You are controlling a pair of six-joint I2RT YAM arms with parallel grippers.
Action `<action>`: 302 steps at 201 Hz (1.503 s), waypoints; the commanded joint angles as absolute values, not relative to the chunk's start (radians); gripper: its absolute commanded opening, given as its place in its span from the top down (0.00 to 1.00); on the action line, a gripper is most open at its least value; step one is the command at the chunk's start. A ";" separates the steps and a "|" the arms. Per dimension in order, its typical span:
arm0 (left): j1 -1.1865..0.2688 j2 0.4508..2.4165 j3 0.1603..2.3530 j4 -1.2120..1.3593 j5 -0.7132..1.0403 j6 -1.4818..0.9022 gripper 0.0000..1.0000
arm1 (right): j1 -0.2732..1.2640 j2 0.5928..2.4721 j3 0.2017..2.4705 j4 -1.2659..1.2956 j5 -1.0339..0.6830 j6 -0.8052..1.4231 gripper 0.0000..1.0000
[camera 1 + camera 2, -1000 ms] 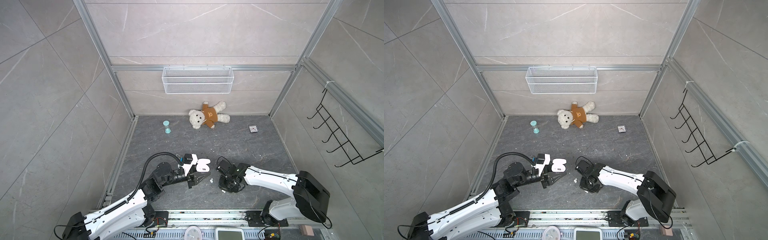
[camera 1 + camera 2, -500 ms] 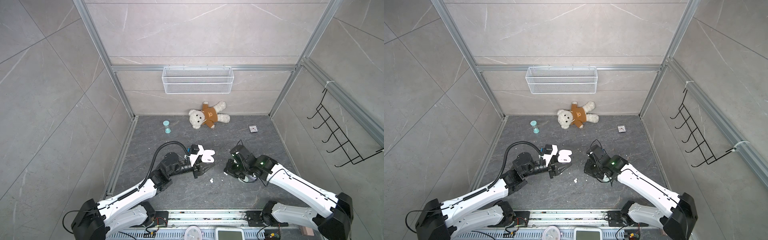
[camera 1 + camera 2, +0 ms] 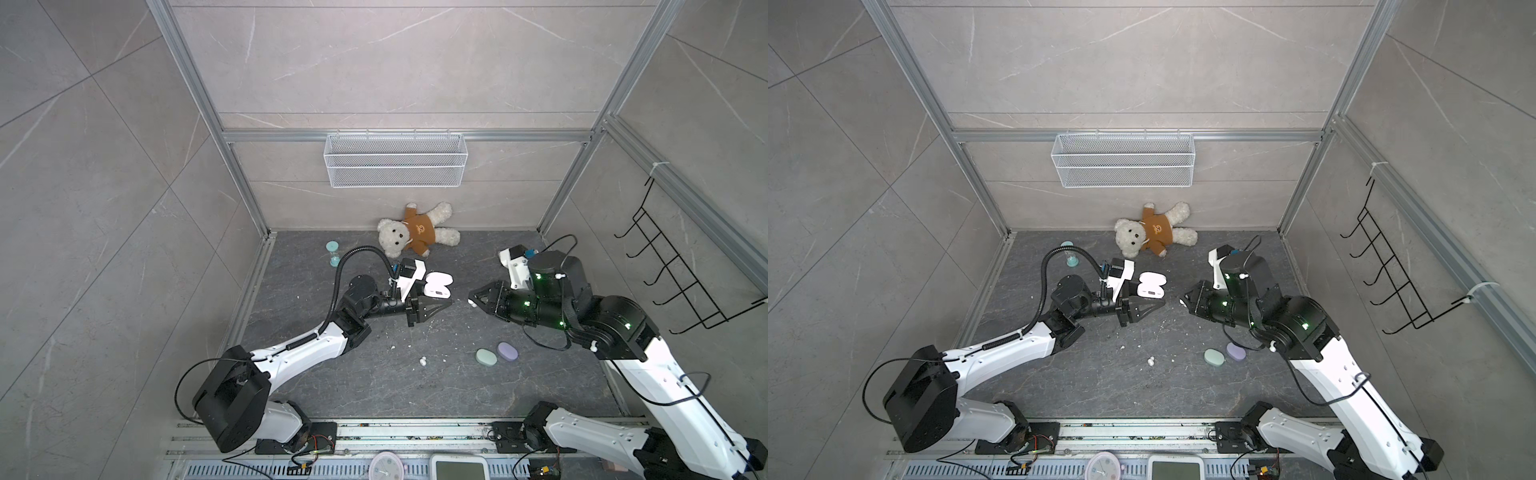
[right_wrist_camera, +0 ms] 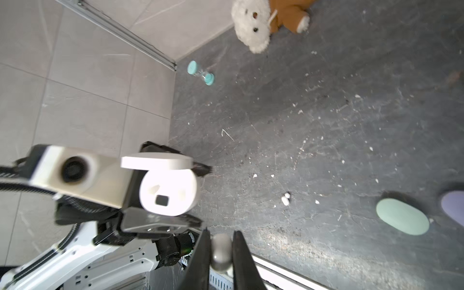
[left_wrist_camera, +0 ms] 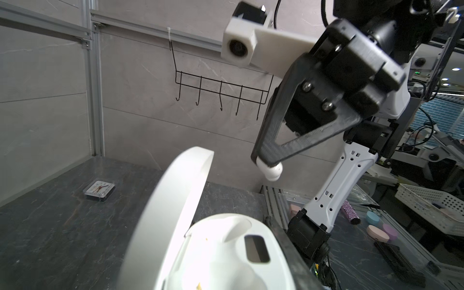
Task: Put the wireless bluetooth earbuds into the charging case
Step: 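Lift the earbud and carry it toward the open case in the left gripper, then lower the earbud into the case slot and open the right gripper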
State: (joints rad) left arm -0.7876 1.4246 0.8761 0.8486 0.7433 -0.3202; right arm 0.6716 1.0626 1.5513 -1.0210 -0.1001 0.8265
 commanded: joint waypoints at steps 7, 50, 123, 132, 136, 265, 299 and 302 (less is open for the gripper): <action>-0.787 1.452 0.951 1.011 0.838 -0.401 0.84 | 0.667 1.079 1.647 -1.072 -0.158 0.741 0.82; -0.798 1.479 0.976 1.069 0.865 -0.457 0.83 | 0.666 1.099 1.683 -1.005 -0.247 0.673 0.83; -0.817 1.496 0.973 1.149 0.889 -0.530 0.82 | 0.669 1.123 1.658 -0.907 -0.347 0.677 0.84; -0.818 1.492 0.970 1.152 0.889 -0.530 0.82 | 0.670 1.124 1.651 -0.904 -0.349 0.678 0.84; -0.819 1.491 0.968 1.152 0.890 -0.528 0.82 | 0.671 1.122 1.648 -0.902 -0.347 0.679 0.84; -0.841 1.447 0.963 1.137 0.897 -0.509 0.82 | 0.681 1.115 1.614 -0.905 -0.323 0.673 0.84; -0.844 1.439 0.963 1.129 0.897 -0.502 0.82 | 0.686 1.112 1.608 -0.910 -0.307 0.670 0.84; -0.844 1.439 0.963 1.129 0.896 -0.502 0.82 | 0.686 1.113 1.607 -0.910 -0.308 0.670 0.84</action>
